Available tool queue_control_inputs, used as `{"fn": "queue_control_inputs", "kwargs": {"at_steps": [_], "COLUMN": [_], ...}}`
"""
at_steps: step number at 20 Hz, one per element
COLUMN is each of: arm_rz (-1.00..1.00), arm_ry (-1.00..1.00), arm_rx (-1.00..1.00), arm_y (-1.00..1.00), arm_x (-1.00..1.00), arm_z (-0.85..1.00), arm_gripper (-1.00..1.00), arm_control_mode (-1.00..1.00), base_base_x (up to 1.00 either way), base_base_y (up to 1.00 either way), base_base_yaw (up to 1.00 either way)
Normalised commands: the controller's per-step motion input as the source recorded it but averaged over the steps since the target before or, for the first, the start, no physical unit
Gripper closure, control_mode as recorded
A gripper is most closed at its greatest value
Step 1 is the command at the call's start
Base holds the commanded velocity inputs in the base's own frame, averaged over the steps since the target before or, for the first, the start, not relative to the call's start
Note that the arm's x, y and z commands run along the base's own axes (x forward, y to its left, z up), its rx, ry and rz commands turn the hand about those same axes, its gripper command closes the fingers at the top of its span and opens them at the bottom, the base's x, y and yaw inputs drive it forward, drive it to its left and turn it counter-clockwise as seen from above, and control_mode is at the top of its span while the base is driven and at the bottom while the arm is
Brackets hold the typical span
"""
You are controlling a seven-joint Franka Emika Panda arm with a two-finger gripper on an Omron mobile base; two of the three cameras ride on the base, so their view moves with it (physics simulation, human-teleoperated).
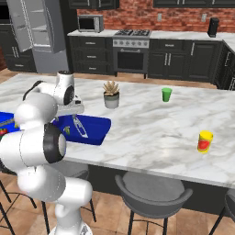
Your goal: Gather the lemon wedge and tomato from the fridge and place them on a tray on the dining counter. Then gather the fishs from the fridge and place them on the other tray.
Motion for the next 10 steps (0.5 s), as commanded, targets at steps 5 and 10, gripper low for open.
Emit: {"fn": "queue_control_inputs", "kwargs": {"at_steps": [5,10], "arm_rz": [0.00,0.00], "arm_ry": [0.00,0.00], "arm_rx": [0.00,0.00], "arm_y": [-0.22,-0.20], "arm_x": [-0.67,-0.56], "arm_z": [0.21,0.30], "arm_gripper": [-1.00,-1.00], "arm_control_mode": [-1.00,-1.00], "base_base_x": [0.00,0.00], "base_base_y": [0.00,0.00], "base_base_yaw": [0.00,0.00]}}
